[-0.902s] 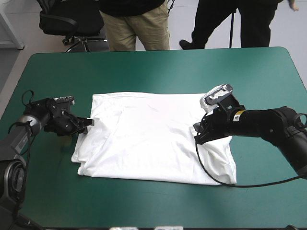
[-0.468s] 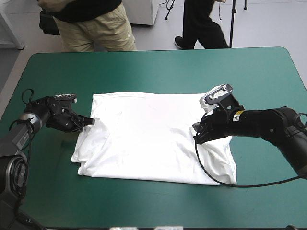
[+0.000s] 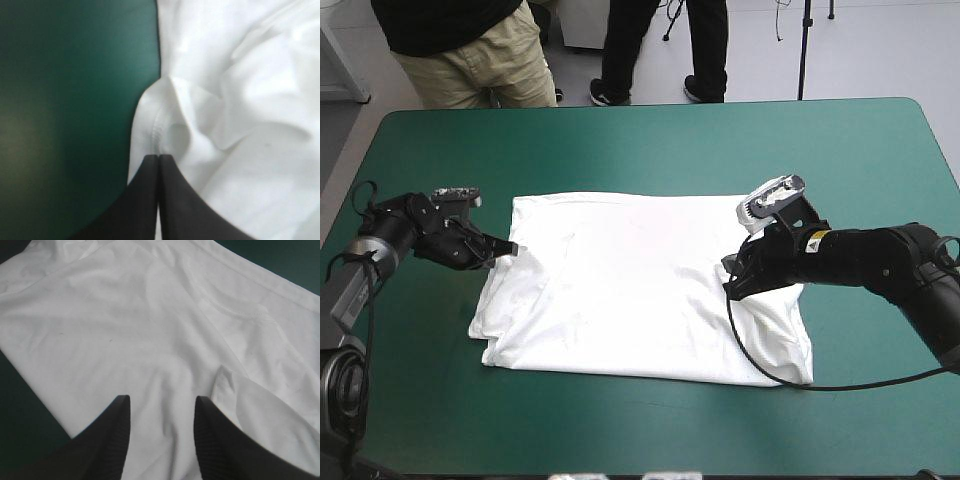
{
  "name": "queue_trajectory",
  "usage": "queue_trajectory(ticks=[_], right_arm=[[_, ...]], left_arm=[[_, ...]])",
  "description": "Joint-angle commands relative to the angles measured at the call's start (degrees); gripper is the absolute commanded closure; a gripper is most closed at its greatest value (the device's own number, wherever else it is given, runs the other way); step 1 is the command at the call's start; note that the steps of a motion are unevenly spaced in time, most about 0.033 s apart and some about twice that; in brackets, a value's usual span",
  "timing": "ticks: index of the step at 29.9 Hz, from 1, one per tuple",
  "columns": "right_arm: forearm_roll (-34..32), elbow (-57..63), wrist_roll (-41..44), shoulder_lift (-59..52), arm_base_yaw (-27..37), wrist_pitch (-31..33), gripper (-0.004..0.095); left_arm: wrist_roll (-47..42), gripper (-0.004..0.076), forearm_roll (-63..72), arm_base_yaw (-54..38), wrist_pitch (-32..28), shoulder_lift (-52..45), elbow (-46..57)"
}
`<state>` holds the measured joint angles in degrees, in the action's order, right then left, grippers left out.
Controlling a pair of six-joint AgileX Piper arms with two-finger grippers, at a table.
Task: Fold the cloth
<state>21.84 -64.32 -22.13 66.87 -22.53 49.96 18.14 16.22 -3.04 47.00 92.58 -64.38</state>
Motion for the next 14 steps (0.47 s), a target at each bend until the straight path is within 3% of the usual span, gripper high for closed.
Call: queue_trajectory(ticks=[1, 7, 14], right_arm=[[1.63, -1.50, -0.46, -1.60, 0.06, -2.82, 0.0521], [2.38, -1.50, -0.46, -1.60, 0.06, -2.82, 0.0523], [1.36, -1.50, -0.33, -2.20, 0.06, -2.04, 0.0537]], left_arm=[[0.00, 0.0741, 1.39, 0.23, 2.41, -6.80, -5.52], [1.16, 0.0741, 2.62, 1.65, 8.53, -10.11, -10.34], [1.44, 0.0741, 2.87, 8.60, 8.69, -10.19, -10.23]])
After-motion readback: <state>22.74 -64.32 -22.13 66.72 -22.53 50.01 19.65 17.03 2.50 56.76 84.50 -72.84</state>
